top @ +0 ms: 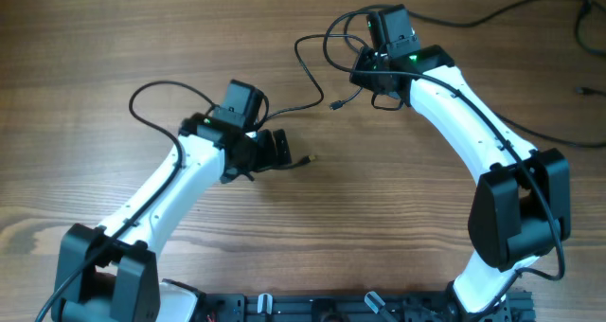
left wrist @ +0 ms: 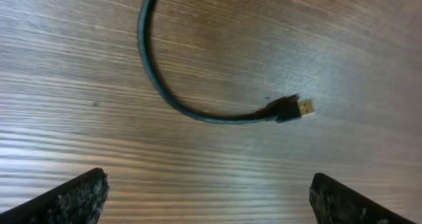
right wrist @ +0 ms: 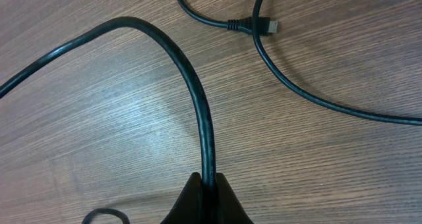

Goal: Untangle cables

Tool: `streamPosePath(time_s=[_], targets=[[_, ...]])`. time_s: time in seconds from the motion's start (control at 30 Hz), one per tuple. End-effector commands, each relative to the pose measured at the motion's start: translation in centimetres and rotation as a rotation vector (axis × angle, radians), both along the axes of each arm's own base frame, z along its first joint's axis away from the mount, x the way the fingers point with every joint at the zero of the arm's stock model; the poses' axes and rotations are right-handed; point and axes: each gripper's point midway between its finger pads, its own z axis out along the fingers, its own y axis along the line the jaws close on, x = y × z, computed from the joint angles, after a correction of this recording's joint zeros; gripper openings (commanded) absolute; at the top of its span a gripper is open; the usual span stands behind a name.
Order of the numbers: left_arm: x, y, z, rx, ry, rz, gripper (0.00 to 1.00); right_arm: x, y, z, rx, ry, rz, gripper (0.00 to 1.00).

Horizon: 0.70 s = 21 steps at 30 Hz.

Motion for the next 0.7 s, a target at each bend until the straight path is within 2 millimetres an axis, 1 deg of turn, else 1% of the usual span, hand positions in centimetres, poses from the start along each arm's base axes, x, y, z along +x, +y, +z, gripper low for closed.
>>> streamPosePath(time_s=[0.0, 0.07, 0.1, 0.17, 0.23, 0.27, 0.33, 0.43, 0.47, 0.57, 0.67], targets=[[0.4, -1.9, -0.4, -0.084, -0.009, 0.165, 1.00, 0.1, -0.1, 0.6, -0.008, -0.020, 0.008, 0.04], [1.4, -3.4, 0.1, -0.126, -0.069, 0.148, 1.00, 0.1, 0.0, 0.5, -0.005, -0.017, 0.011, 0.04], [1.6, -4.0, 0.3, -0.139, -0.085, 0.134, 1.00, 0.0, 0.0, 0.5, -0.004, -0.015, 0.011, 0.04], [1.6, -4.6, 0.5, -0.146, -0.100, 0.118, 1.00, 0.0, 0.0, 0.5, -0.004, -0.014, 0.011, 0.04], [2.2, -5.1, 0.9, -0.162, -0.131, 0.114, 1.00, 0.0, 0.0, 0.5, -0.005, -0.012, 0.011, 0.04], [2.2, -5.0, 0.8, -0.171, -0.113, 0.177, 1.00, -0.1, 0.0, 0.5, -0.005, -0.010, 0.011, 0.04], [1.8, -3.9, 0.1, -0.148, -0.056, 0.339, 1.00, -0.1, 0.0, 0.5, -0.005, -0.011, 0.011, 0.04], [0.7, -0.9, -1.7, -0.044, 0.019, 0.639, 1.00, 0.0, 0.0, 0.5, -0.004, -0.011, 0.009, 0.04], [0.6, -0.5, -2.2, -0.031, 0.034, 0.699, 1.00, 0.0, 0.0, 0.5, -0.003, -0.011, 0.009, 0.04], [0.2, -0.3, -4.1, -0.014, 0.097, 0.822, 1.00, -0.1, 0.0, 0.5, -0.005, -0.009, 0.011, 0.04], [-0.1, -0.1, -5.3, 0.015, 0.122, 0.831, 0.98, -0.1, 0.0, 0.5, -0.005, -0.011, 0.010, 0.04]])
